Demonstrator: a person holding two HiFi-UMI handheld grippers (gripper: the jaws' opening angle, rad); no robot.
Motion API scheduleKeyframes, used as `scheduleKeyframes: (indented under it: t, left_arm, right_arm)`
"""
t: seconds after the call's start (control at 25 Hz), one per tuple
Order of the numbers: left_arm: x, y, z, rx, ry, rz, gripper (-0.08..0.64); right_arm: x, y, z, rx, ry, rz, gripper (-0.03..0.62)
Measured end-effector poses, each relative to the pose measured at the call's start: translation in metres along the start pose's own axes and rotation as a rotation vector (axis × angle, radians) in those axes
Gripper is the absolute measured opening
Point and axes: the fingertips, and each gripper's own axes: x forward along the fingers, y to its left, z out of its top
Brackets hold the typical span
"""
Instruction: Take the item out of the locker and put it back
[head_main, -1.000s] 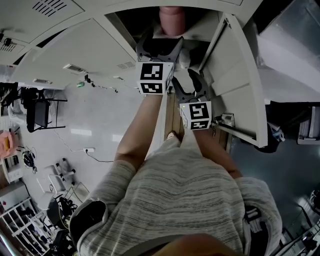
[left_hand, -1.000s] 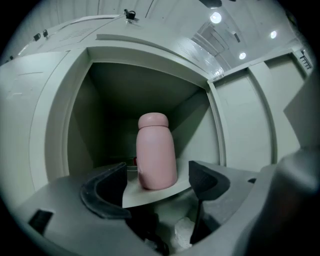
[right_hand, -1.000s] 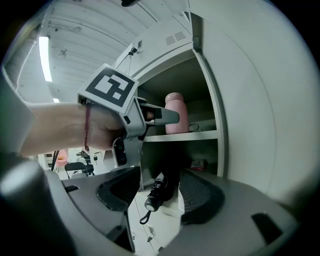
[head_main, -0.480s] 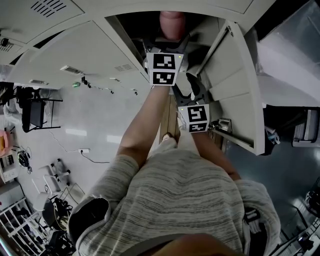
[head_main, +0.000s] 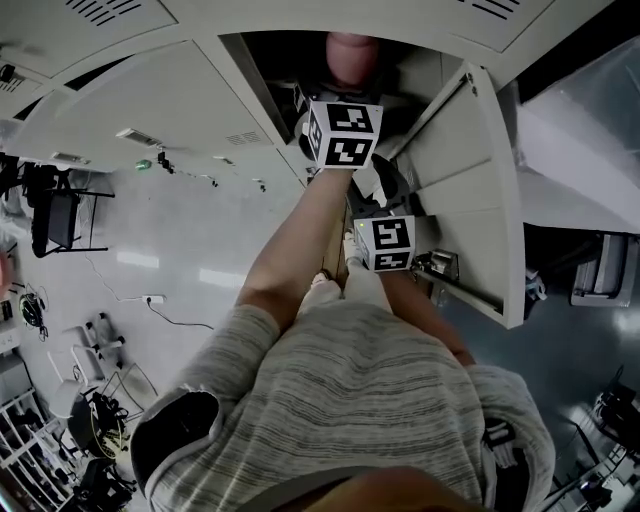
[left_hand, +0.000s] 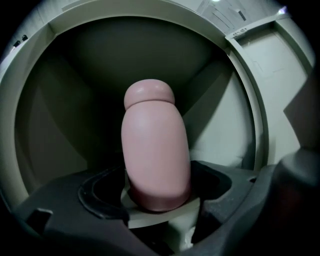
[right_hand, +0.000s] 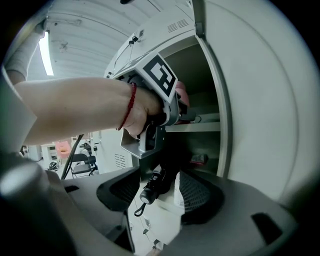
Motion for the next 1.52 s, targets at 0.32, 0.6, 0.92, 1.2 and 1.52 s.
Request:
scheduleKeyframes:
  t: [0.32,0.6,0.92,1.2,1.52]
  left_arm:
    - [0.001,0.005,-0.001,0.026,-0.006,0.069,0.399]
    - [-0.014,0.002,-0.002,-0.008,-0.034,-0.023,0.391]
    - [-0.018,0.003,-0.003,-0.016,-0.059,-0.041,0.394]
    - [-0.006,0.006,0.011,-0.022,-0.079,-0.036,0.411]
    - [-0.005,0.01,0.011,-0.021,-0.079,0.005,0.41]
  right_arm:
    - [0.004,-0.002,-0.005,-0.031,0.028,0.008,0.256]
    - [0.008,-0.001,-0.007,-0.034,0.037,0.01,0.256]
    - [0.011,0.003,-0.01,-0.031,0.044,0.013,0.256]
    - [0.013,-0.006,-0.012,-0.029,0.05,-0.008,0.256]
    - [0.014,-0.007,-0.014,-0.02,0.06,-0.018,0.256]
